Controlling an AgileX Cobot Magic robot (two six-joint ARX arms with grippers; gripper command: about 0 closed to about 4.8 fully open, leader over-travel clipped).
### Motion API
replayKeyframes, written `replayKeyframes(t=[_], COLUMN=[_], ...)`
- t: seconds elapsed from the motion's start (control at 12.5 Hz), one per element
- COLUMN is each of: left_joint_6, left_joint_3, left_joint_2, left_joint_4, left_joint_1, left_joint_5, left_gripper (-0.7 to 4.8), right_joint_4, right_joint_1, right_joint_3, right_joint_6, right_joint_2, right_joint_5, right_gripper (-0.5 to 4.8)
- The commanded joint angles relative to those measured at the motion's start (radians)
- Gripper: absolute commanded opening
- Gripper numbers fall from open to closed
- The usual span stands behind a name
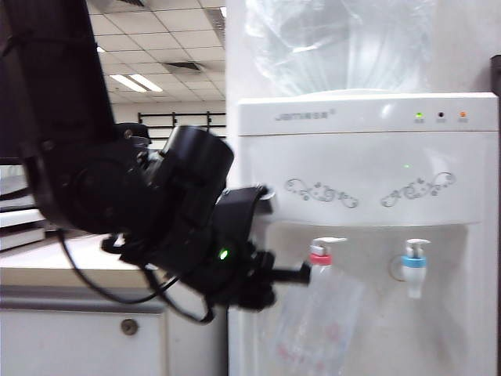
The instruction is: Pick up the plastic mug from the left desk, go to the hot water outlet of the water dispenser, press the vertical switch to get some water, then put the mug back on the desk.
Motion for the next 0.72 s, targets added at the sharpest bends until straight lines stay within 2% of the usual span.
replayKeyframes(t=[0.08,0.72], left_joint_6=[0.009,0.005], left_joint_3=[0.039,0.039], left_joint_2=[-0.033,-0.033], left_joint_4=[0.167,0.113], left_joint_1=[0.023,0.060], left_joint_5=[-0.022,0.027], left_gripper=[-0.06,-0.06], right_joint_4=[-0.035,-0.056], right_joint_1=[0.002,0.003], right_joint_3=[0.003,0.003], right_joint_6=[0.000,-0.003], right_joint_2=[0.017,0.020], right_joint_5=[-0.014,-0.016], right_gripper=[4.40,4.40])
